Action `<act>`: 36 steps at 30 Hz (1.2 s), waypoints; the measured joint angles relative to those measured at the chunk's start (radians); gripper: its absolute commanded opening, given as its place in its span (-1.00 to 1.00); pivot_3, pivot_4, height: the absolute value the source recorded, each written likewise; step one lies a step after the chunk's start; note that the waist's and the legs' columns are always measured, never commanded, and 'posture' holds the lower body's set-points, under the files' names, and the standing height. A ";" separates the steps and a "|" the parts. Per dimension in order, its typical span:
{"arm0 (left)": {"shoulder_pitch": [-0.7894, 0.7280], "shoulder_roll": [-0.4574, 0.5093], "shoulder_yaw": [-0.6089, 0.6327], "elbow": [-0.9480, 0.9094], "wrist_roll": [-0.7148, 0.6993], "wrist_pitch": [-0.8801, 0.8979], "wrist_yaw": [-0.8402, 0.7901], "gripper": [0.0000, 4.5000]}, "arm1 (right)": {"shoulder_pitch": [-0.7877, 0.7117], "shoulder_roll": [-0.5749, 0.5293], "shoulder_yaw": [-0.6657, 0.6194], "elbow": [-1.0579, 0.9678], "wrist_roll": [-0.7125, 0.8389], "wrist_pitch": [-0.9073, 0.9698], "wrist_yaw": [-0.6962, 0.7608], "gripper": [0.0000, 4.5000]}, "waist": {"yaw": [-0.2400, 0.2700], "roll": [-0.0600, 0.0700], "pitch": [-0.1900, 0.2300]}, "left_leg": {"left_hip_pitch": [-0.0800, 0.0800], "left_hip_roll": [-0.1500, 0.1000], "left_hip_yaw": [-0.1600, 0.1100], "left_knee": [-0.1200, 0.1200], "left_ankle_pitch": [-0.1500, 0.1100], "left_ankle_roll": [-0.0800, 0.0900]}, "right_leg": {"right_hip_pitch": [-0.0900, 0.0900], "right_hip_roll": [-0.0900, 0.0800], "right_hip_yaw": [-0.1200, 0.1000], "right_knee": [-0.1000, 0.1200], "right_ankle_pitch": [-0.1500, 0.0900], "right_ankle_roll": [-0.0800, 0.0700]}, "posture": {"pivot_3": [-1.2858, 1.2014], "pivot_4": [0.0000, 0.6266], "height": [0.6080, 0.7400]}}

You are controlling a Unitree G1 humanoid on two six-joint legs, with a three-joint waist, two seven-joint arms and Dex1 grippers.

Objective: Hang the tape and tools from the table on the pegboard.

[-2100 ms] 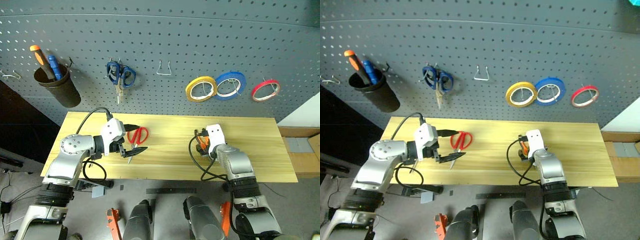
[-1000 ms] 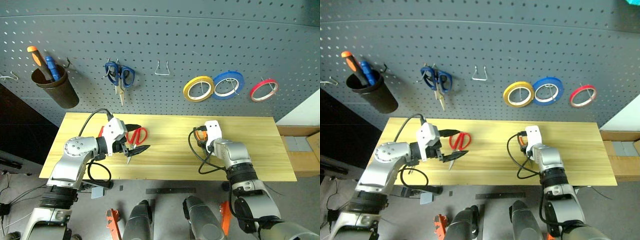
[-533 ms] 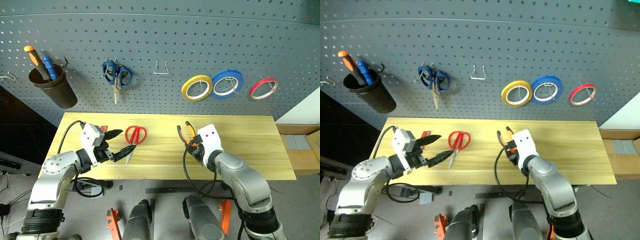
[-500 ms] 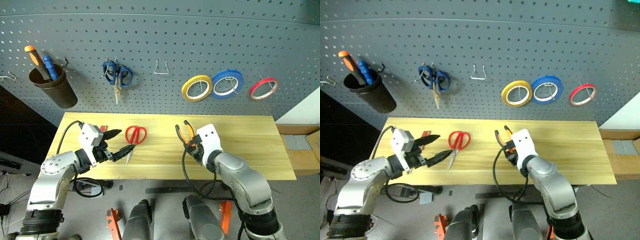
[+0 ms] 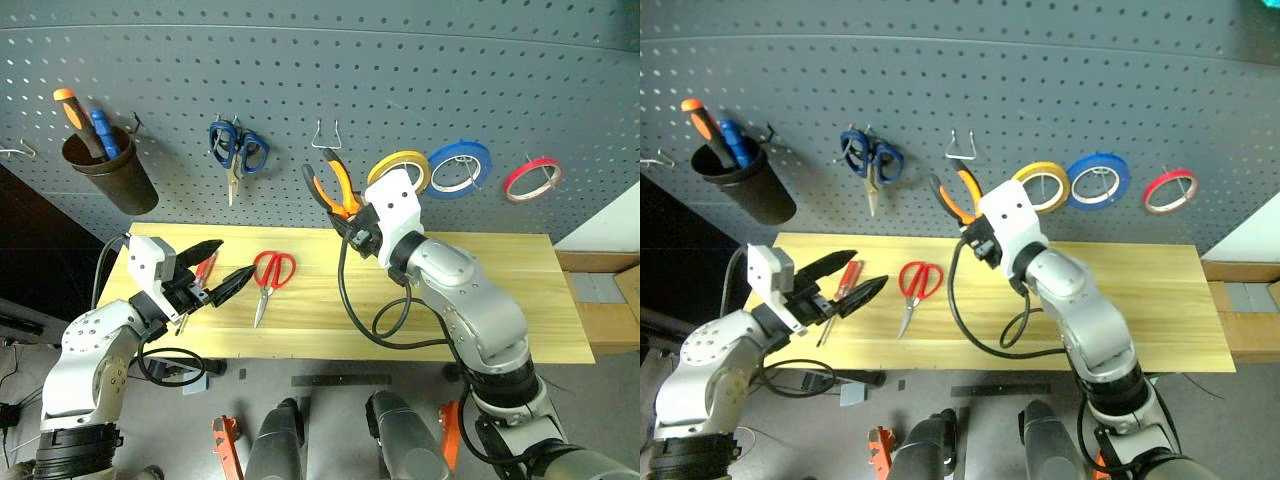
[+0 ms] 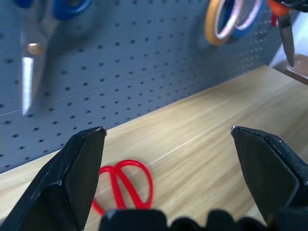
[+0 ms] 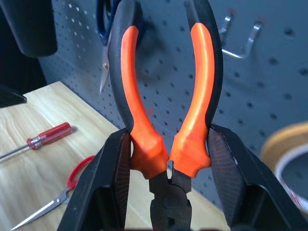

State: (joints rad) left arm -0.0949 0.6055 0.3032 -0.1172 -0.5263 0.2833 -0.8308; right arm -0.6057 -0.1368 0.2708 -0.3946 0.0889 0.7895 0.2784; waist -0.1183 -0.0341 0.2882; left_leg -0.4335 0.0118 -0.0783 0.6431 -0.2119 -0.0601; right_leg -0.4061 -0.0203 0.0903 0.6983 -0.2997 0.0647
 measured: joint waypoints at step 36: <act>-0.191 -0.033 -0.062 0.002 0.041 -0.028 0.102 1.00 | -0.575 0.175 -0.209 0.998 -0.064 -0.870 -0.151 -0.18 | 0.035 -0.007 -0.030 | 0.000 -0.001 0.002 -0.001 0.002 -0.004 | -0.001 0.001 -0.007 0.002 0.002 -0.003 | 0.04 -0.31 1.00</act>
State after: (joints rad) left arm -0.2864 0.5730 0.2415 -0.1157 -0.4857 0.2550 -0.7290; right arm -1.1806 0.0379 0.0615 0.6036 0.0252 -0.0801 0.1278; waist -0.0835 -0.0411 0.2582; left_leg -0.4335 0.0111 -0.0767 0.6424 -0.2096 -0.0640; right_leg -0.4067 -0.0194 0.0829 0.6999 -0.2979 0.0618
